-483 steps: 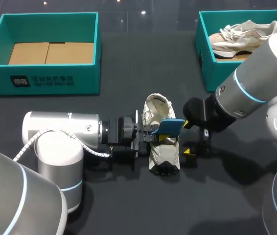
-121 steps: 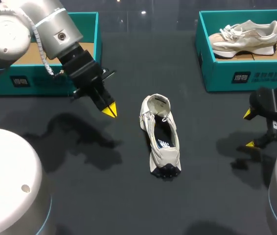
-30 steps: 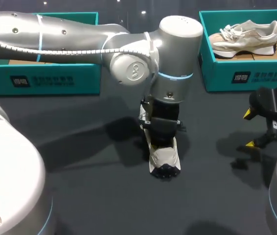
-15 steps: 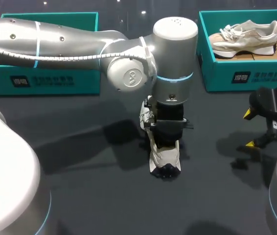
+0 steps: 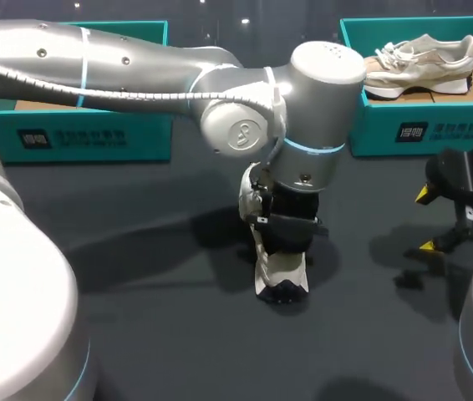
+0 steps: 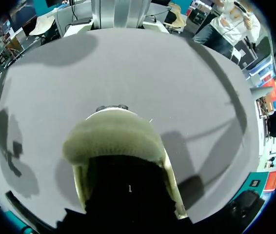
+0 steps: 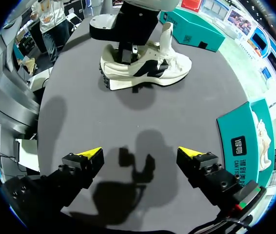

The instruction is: Take the shoe out of the shoebox, open the shoe tongue, remove and reinsert the insole, then place the shoe into the shoebox

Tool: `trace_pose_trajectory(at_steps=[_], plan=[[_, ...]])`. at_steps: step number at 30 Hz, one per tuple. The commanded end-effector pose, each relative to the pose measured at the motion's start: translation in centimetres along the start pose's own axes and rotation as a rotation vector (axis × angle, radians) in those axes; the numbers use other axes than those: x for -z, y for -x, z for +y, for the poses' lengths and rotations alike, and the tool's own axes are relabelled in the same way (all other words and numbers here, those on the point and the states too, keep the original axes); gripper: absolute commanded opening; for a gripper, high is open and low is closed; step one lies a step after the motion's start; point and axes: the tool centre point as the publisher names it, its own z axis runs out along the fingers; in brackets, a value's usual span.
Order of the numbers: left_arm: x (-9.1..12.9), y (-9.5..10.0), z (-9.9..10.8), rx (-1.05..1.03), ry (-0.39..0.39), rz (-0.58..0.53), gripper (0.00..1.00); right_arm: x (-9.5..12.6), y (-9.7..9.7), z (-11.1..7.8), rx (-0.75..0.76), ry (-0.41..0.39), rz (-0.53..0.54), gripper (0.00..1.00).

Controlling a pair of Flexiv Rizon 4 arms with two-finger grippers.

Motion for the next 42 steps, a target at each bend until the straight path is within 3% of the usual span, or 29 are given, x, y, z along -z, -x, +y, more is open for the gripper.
trace_pose_trajectory(at_steps=[1, 4, 9, 13, 15, 22, 31, 36, 42], plan=[[-2.2, 0.8, 0.9, 0.027, 0.001, -0.022, 0.0, 0.1, -0.2, 0.0, 0.0, -0.002, -0.003, 1.0], [-1.9, 0.6, 1.3, 0.061, 0.027, -0.062, 0.0, 0.1, -0.2, 0.0, 0.0, -0.002, -0.003, 1.0], [0.7, -0.2, 1.4, 0.106, 0.126, -0.156, 0.0, 0.1, -0.2, 0.0, 0.0, -0.002, -0.003, 1.0], [2.7, -0.6, 0.8, 0.104, 0.133, -0.214, 0.0, 0.1, -0.2, 0.0, 0.0, -0.002, -0.003, 1.0], [3.2, -0.7, 0.4, 0.082, 0.101, -0.22, 0.0, 0.1, -0.2, 0.0, 0.0, -0.002, -0.003, 1.0], [1.1, 0.8, -0.1, 0.046, 0.066, -0.131, 0.0, 0.1, -0.2, 0.0, 0.0, -0.002, -0.003, 1.0], [-1.5, 2.3, 1.5, 0.091, 0.165, -0.107, 0.0, 0.1, -0.2, 0.0, 0.0, -0.002, -0.003, 1.0], [-0.2, 1.8, 2.5, 0.14, 0.21, -0.166, 0.0, 0.1, -0.2, 0.0, 0.0, -0.002, -0.003, 1.0], [2.7, 0.4, 2.0, 0.14, 0.222, -0.218, 0.0, 0.1, -0.2, 0.0, 0.0, -0.002, -0.003, 1.0]])
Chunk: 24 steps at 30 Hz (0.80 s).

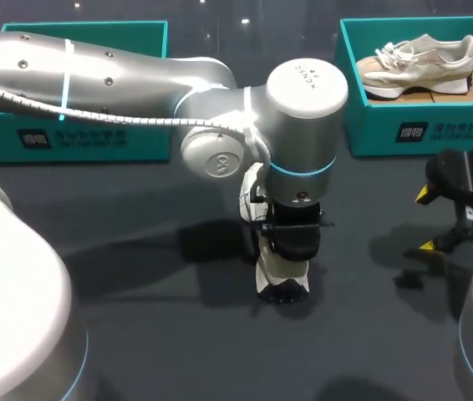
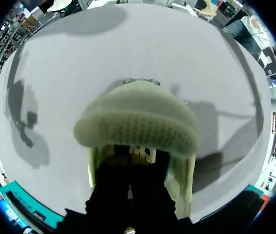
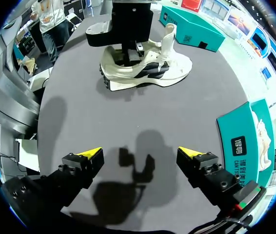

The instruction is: Take the shoe out of the shoebox, open the shoe tongue, remove and reinsert the insole, then place the shoe into the shoebox

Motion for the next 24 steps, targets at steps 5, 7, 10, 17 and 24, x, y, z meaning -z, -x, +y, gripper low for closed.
trace_pose_trajectory(at_steps=[5, 7, 10, 17, 24], plan=[[4.0, -1.9, 0.1, -0.008, -0.029, -0.063, 0.0, 0.1, -0.2, 0.0, 0.0, -0.002, -0.003, 1.0], [4.5, -1.9, 0.3, -0.003, -0.019, -0.064, 0.0, 0.1, -0.2, 0.0, 0.0, -0.002, -0.003, 1.0], [4.6, -1.7, 0.7, 0.018, 0.015, -0.066, 0.0, 0.1, -0.2, 0.0, 0.0, -0.002, -0.003, 1.0], [4.0, -1.3, 1.5, 0.053, 0.069, -0.051, 0.0, 0.1, -0.2, 0.0, 0.0, -0.002, -0.003, 1.0], [3.3, -1.2, 2.5, 0.086, 0.093, -0.009, 0.38, 0.1, -0.2, 0.0, 0.0, -0.002, -0.003, 1.0]])
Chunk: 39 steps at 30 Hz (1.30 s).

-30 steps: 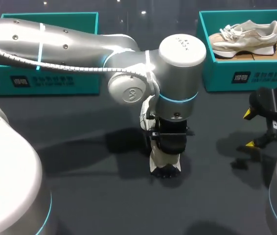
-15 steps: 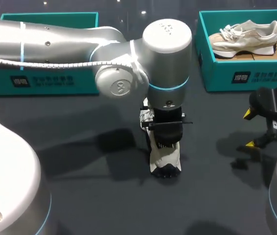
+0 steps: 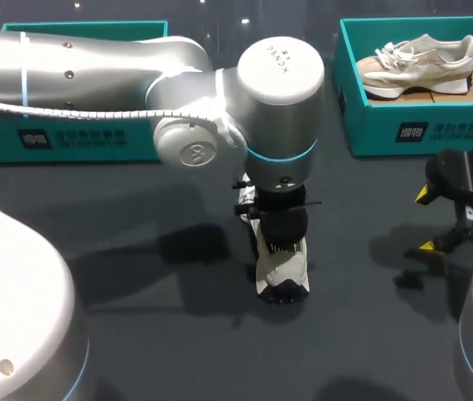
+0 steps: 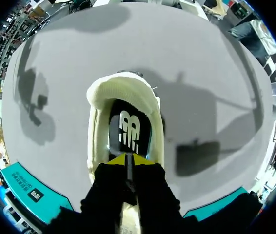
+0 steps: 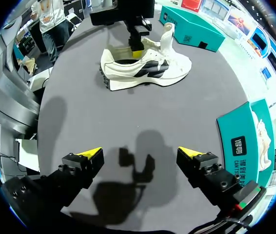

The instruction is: Take the shoe out of the shoebox, open the shoe tongue, remove and reinsert the insole, then place the shoe into the shoebox

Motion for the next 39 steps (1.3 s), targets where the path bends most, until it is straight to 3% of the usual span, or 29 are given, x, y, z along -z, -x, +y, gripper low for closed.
trace_pose_trajectory(at_steps=[1, 2, 5, 6, 17, 27, 39], plan=[[-0.7, 1.0, 0.6, 0.015, 0.006, 0.03, 0.47, 0.1, -0.2, 0.0, 0.0, -0.002, -0.003, 1.0], [-0.8, 1.0, 0.8, 0.02, 0.005, 0.034, 0.54, 0.1, -0.2, 0.0, 0.0, -0.002, -0.003, 1.0], [-0.8, 1.0, 1.3, 0.031, -0.002, 0.045, 0.95, 0.1, -0.2, 0.0, 0.0, -0.002, -0.003, 1.0], [-0.8, 1.0, 1.4, 0.032, -0.004, 0.05, 1.0, 0.1, -0.2, 0.0, 0.0, -0.002, -0.003, 1.0], [0.4, 0.9, 1.0, 0.002, -0.008, 0.054, 1.0, 0.1, -0.2, 0.0, 0.0, -0.002, -0.003, 1.0], [1.5, 0.9, 2.9, -0.023, -0.072, 0.052, 1.0, 0.1, -0.2, 0.0, 0.0, -0.002, -0.003, 1.0], [3.8, 0.5, 5.9, -0.016, -0.094, 0.039, 1.0, 0.1, -0.2, 0.0, 0.0, -0.002, -0.003, 1.0]])
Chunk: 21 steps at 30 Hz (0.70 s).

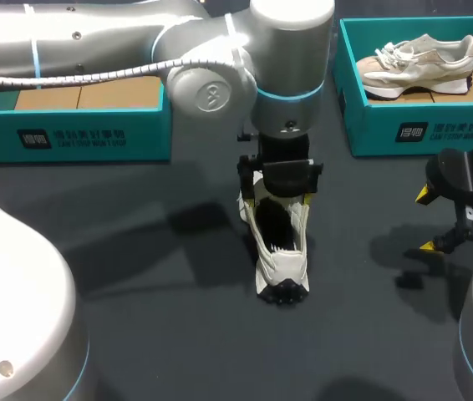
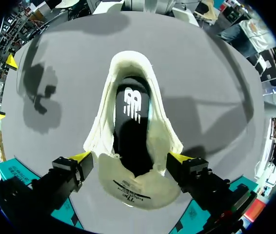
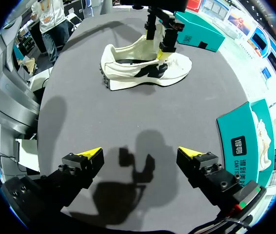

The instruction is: Take the shoe out of the shoebox, open the shoe tongue, remove and reinsert the insole, then place the shoe into the shoebox

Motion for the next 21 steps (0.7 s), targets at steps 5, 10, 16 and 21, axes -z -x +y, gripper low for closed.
trace_pose_trajectory(at_steps=[5, 10, 16, 21], plan=[[2.3, -0.9, 2.5, 0.017, 0.005, -0.011, 1.0, 0.1, -0.2, 0.0, 0.0, -0.002, -0.003, 1.0], [3.7, -1.3, 4.2, 0.027, 0.007, -0.01, 1.0, 0.1, -0.2, 0.0, 0.0, -0.002, -0.003, 1.0], [5.4, -1.4, 6.9, 0.009, -0.013, -0.011, 1.0, 0.1, -0.2, 0.0, 0.0, -0.002, -0.003, 1.0], [6.2, -1.0, 8.9, 0.014, -0.009, -0.022, 0.93, 0.1, -0.2, 0.0, 0.0, -0.002, -0.003, 1.0]])
